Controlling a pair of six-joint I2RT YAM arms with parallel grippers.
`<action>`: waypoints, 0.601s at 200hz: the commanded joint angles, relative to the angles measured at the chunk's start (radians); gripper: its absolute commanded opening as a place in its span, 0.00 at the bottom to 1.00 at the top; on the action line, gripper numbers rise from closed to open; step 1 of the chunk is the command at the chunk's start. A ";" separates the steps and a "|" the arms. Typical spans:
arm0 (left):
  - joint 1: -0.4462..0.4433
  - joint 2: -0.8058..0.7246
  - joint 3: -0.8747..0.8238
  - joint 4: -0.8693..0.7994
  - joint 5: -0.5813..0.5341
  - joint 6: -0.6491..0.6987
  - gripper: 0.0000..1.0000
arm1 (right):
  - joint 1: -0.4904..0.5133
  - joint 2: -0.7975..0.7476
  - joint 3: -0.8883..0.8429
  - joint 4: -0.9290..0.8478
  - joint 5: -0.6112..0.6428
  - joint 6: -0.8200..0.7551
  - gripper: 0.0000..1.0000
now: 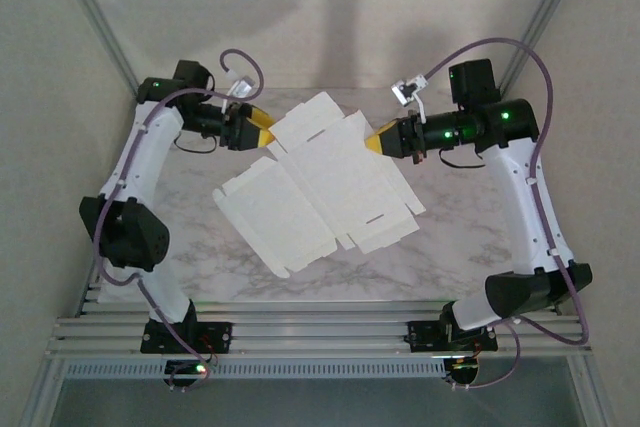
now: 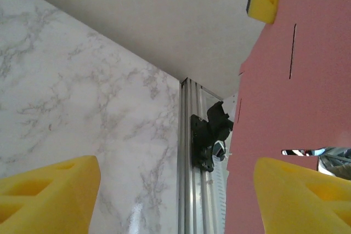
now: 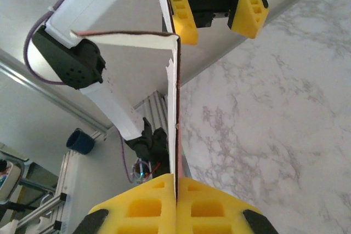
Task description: Fold the paper box
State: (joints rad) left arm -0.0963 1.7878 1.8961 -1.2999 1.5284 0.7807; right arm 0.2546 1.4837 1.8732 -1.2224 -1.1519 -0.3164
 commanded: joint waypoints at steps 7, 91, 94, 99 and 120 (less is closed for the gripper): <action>0.001 -0.057 -0.039 0.082 0.066 -0.082 0.73 | -0.005 0.033 0.067 -0.068 -0.087 -0.076 0.00; -0.017 -0.317 -0.411 0.790 0.136 -0.670 0.71 | -0.004 0.089 0.107 -0.053 -0.006 -0.032 0.00; -0.021 -0.324 -0.418 0.798 0.132 -0.678 0.71 | -0.005 0.090 0.107 -0.049 -0.005 -0.028 0.00; -0.028 -0.333 -0.431 0.815 0.127 -0.694 0.72 | -0.004 0.091 0.107 -0.044 -0.005 -0.024 0.00; -0.052 -0.355 -0.471 0.901 0.095 -0.774 0.72 | -0.003 0.097 0.110 -0.037 -0.008 -0.018 0.00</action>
State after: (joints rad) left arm -0.1181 1.4746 1.4643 -0.6029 1.5383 0.1745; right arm 0.2546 1.5730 1.9526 -1.2736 -1.1522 -0.3511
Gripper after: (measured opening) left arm 0.717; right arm 0.040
